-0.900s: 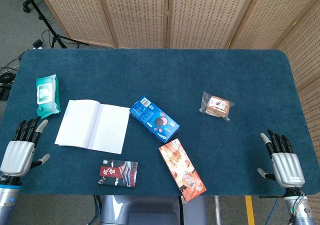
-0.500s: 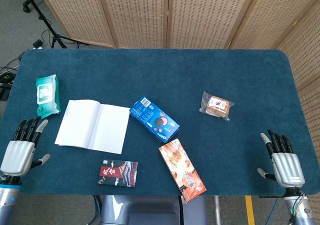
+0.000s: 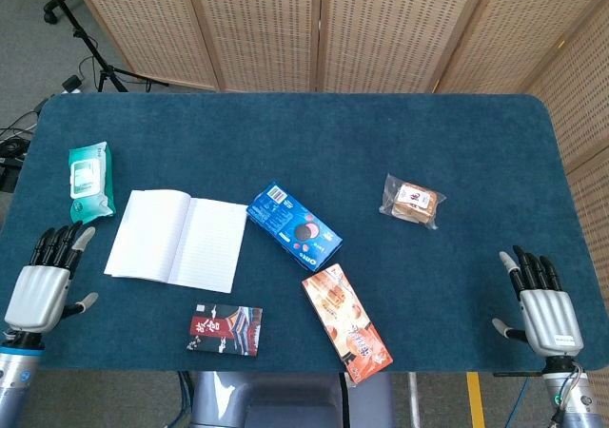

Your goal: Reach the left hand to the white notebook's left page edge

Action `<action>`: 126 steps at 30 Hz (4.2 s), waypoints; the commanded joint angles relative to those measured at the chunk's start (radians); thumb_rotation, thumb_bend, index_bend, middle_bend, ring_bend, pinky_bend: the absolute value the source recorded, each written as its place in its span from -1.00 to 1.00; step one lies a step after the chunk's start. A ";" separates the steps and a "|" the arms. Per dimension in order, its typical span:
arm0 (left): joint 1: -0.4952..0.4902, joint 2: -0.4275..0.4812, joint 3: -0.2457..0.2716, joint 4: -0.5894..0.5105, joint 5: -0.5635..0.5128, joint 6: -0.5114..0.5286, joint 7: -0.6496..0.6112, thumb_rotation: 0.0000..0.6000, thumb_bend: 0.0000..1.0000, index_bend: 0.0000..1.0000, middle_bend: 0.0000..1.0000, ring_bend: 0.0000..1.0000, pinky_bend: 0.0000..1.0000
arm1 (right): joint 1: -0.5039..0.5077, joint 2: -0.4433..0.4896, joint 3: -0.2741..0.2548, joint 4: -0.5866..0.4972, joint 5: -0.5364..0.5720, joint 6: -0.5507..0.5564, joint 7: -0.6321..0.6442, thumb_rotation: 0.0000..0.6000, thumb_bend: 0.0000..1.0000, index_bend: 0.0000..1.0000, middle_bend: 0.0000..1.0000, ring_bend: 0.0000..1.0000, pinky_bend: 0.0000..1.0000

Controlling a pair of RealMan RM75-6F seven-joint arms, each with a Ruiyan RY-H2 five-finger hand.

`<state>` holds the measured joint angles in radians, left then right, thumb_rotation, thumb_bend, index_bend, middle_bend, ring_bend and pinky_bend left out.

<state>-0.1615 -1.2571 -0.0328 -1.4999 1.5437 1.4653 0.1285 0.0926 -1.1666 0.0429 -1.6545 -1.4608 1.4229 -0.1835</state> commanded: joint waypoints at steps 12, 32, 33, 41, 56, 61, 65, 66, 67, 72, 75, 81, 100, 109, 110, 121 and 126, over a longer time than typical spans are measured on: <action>-0.056 -0.032 -0.016 0.068 -0.033 -0.096 0.000 1.00 -0.98 -1.00 -1.00 -1.00 -1.00 | 0.001 0.000 0.000 -0.002 -0.001 -0.002 0.000 1.00 -0.89 -1.00 -1.00 -1.00 -1.00; -0.143 -0.162 -0.030 0.247 -0.113 -0.259 0.007 1.00 -0.96 -1.00 -1.00 -1.00 -1.00 | 0.000 0.001 0.002 0.000 -0.002 0.001 0.007 1.00 -0.89 -1.00 -1.00 -1.00 -1.00; -0.148 -0.169 -0.030 0.256 -0.113 -0.264 0.008 1.00 -0.96 -1.00 -1.00 -1.00 -1.00 | 0.001 0.000 0.002 -0.001 -0.002 0.000 0.006 1.00 -0.89 -1.00 -1.00 -1.00 -1.00; -0.174 -0.201 -0.033 0.279 -0.115 -0.287 0.003 1.00 -0.95 -1.00 -1.00 -1.00 -1.00 | 0.000 0.002 0.004 -0.001 -0.001 0.003 0.012 1.00 -0.89 -1.00 -1.00 -1.00 -1.00; -0.197 -0.226 -0.028 0.300 -0.130 -0.313 0.024 1.00 -0.95 -1.00 -1.00 -1.00 -1.00 | -0.001 0.004 0.004 -0.001 -0.004 0.006 0.017 1.00 -0.89 -1.00 -1.00 -1.00 -1.00; -0.199 -0.234 -0.027 0.307 -0.136 -0.318 0.025 1.00 -0.95 -1.00 -1.00 -1.00 -1.00 | -0.001 0.003 0.005 -0.001 -0.004 0.007 0.016 1.00 -0.89 -1.00 -1.00 -1.00 -1.00; -0.202 -0.245 -0.023 0.318 -0.140 -0.326 0.032 1.00 -0.95 -1.00 -1.00 -1.00 -1.00 | -0.002 0.003 0.005 -0.001 -0.005 0.009 0.017 1.00 -0.89 -1.00 -1.00 -1.00 -1.00; -0.203 -0.247 -0.023 0.321 -0.140 -0.325 0.033 1.00 -0.95 -1.00 -1.00 -1.00 -1.00 | -0.002 0.003 0.005 -0.001 -0.005 0.010 0.018 1.00 -0.89 -1.00 -1.00 -1.00 -1.00; -0.203 -0.251 -0.022 0.327 -0.138 -0.324 0.033 1.00 -0.94 -1.00 -1.00 -1.00 -1.00 | -0.002 0.003 0.005 -0.001 -0.005 0.010 0.018 1.00 -0.89 -1.00 -1.00 -1.00 -1.00; -0.206 -0.267 -0.025 0.353 -0.129 -0.303 0.036 1.00 -0.90 -1.00 -1.00 -1.00 -1.00 | -0.001 0.003 0.004 -0.001 -0.007 0.008 0.017 1.00 -0.89 -1.00 -1.00 -1.00 -1.00; -0.208 -0.274 -0.025 0.363 -0.123 -0.294 0.038 1.00 -0.88 -1.00 -1.00 -1.00 -1.00 | -0.001 0.002 0.003 -0.001 -0.007 0.007 0.014 1.00 -0.89 -1.00 -1.00 -1.00 -1.00; -0.209 -0.281 -0.023 0.366 -0.116 -0.278 0.043 1.00 -0.86 -1.00 -1.00 -1.00 -1.00 | -0.002 0.002 0.004 -0.001 -0.007 0.009 0.016 1.00 -0.89 -1.00 -1.00 -1.00 -1.00; -0.205 -0.293 -0.003 0.368 -0.037 -0.180 0.053 1.00 -0.57 -1.00 -1.00 -1.00 -1.00 | -0.001 0.002 0.005 -0.001 -0.007 0.008 0.017 1.00 -0.89 -1.00 -1.00 -1.00 -1.00; -0.203 -0.291 -0.002 0.333 0.000 -0.123 0.081 1.00 -0.55 -1.00 -1.00 -1.00 -1.00 | -0.003 0.005 0.005 -0.003 -0.008 0.011 0.022 1.00 -0.89 -1.00 -1.00 -1.00 -1.00; -0.203 -0.291 -0.002 0.330 0.004 -0.119 0.082 1.00 -0.55 -1.00 -1.00 -1.00 -1.00 | -0.003 0.005 0.005 -0.003 -0.008 0.011 0.022 1.00 -0.89 -1.00 -1.00 -1.00 -1.00; -0.203 -0.282 -0.007 0.275 0.067 -0.034 0.084 1.00 -0.55 -1.00 -1.00 -1.00 -1.00 | -0.005 0.009 0.005 -0.005 -0.006 0.012 0.025 1.00 -0.89 -1.00 -1.00 -1.00 -1.00; -0.203 -0.290 -0.012 0.279 0.088 0.000 0.069 1.00 -0.56 -1.00 -1.00 -1.00 -1.00 | -0.004 0.009 0.005 -0.007 -0.006 0.011 0.024 1.00 -0.89 -1.00 -1.00 -1.00 -1.00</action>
<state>-0.3648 -1.5441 -0.0428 -1.2220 1.6260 1.4593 0.2017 0.0883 -1.1574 0.0478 -1.6612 -1.4664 1.4335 -0.1594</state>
